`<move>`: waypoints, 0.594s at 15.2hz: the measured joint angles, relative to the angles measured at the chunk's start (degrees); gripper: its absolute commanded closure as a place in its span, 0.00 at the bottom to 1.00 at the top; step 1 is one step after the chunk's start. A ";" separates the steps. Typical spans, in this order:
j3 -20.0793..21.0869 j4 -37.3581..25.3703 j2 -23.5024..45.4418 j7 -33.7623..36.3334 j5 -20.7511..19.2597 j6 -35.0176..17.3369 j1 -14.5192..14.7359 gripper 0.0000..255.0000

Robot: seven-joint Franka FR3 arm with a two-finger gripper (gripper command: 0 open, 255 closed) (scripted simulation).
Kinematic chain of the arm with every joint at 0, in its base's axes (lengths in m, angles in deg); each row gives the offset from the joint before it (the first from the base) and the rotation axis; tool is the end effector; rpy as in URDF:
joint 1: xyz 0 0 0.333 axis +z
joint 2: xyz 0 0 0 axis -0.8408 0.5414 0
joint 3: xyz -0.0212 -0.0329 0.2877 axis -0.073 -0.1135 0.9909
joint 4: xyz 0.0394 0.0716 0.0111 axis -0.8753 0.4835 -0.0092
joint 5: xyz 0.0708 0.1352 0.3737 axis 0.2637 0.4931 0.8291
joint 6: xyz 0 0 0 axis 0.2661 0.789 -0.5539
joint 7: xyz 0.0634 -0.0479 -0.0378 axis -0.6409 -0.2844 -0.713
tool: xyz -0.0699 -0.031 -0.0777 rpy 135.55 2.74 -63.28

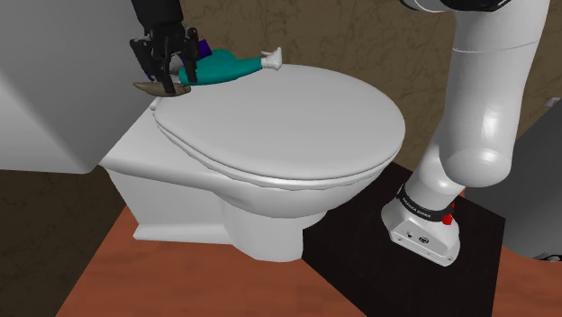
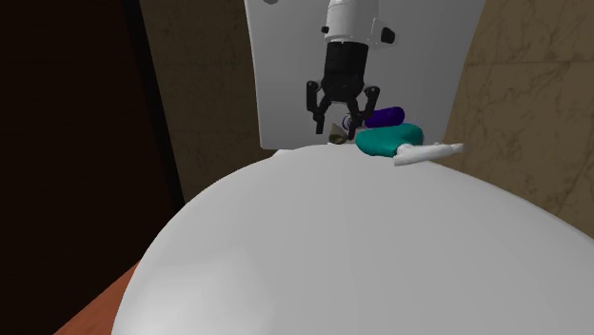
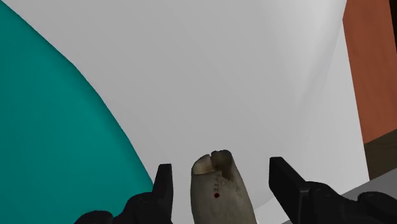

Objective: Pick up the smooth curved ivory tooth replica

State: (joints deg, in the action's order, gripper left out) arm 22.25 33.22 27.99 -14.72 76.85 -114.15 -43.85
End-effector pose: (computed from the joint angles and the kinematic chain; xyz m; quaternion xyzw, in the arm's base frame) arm 0.5325 0.3695 0.5233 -0.9841 -0.1678 0.0560 0.0137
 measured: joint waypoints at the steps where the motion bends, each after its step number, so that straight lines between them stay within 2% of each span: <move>1: -0.03 0.05 0.09 -0.03 0.00 0.00 -0.03 1.00; 9: -0.08 0.47 -0.06 -0.04 0.02 -0.23 -0.13 1.00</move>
State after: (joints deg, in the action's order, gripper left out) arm 22.17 33.70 27.93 -14.76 76.87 -114.38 -43.99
